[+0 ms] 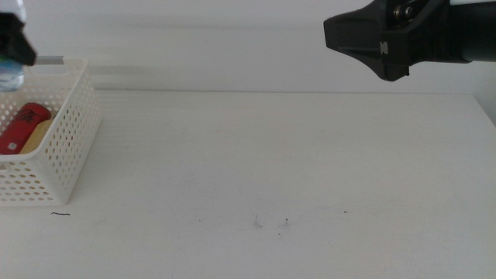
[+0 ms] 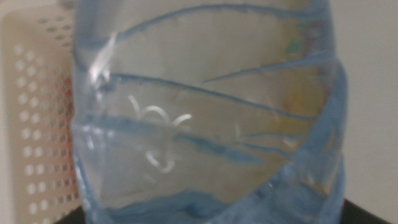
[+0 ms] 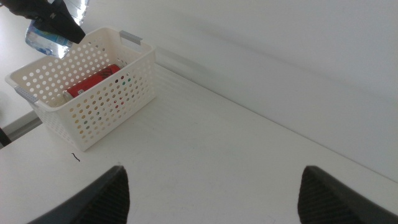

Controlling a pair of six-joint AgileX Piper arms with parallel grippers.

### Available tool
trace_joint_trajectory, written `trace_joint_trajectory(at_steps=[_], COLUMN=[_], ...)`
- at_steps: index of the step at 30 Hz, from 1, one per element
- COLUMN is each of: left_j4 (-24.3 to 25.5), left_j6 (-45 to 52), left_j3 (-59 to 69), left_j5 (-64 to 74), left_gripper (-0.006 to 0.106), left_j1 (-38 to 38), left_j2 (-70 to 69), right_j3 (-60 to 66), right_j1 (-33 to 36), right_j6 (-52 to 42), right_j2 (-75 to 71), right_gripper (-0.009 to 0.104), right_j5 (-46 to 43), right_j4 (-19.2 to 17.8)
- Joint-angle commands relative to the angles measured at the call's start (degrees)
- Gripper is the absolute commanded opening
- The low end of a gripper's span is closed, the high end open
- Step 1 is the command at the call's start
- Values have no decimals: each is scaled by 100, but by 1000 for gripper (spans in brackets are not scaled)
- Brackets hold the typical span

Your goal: Use arms to grab the bottles and put them into the dustbin to the left of the table.

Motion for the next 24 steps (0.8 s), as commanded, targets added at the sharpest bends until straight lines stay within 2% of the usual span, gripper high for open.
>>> trace_joint_trajectory(at_steps=[1, 5, 10, 13, 16, 19, 24], left_j4=[-194, -309, -19, 22, 22, 84, 123], left_j6=[137, 225, 225, 225, 225, 225, 198], left_j3=[-179, -191, -191, -191, -194, -194, -204], left_j5=[-78, -154, -489, -598, -610, -610, -631], left_gripper=[-2, -2, -1, 5, 20, 42, 87], left_j1=[249, 472, 482, 482, 482, 482, 472], left_j2=[207, 660, 1247, 1577, 1778, 1826, 1826], right_j3=[-16, -16, -16, -16, -16, -16, -16], right_j1=[-6, -6, -6, -6, -6, -6, -6], right_j6=[7, 7, 7, 7, 7, 7, 7], right_j2=[-33, -33, -33, -33, -33, -33, -33], right_gripper=[84, 84, 84, 84, 84, 84, 84], right_j5=[-32, -32, -32, -32, -32, -32, -32], right_j4=[-44, -44, -44, -44, -44, -44, -44])
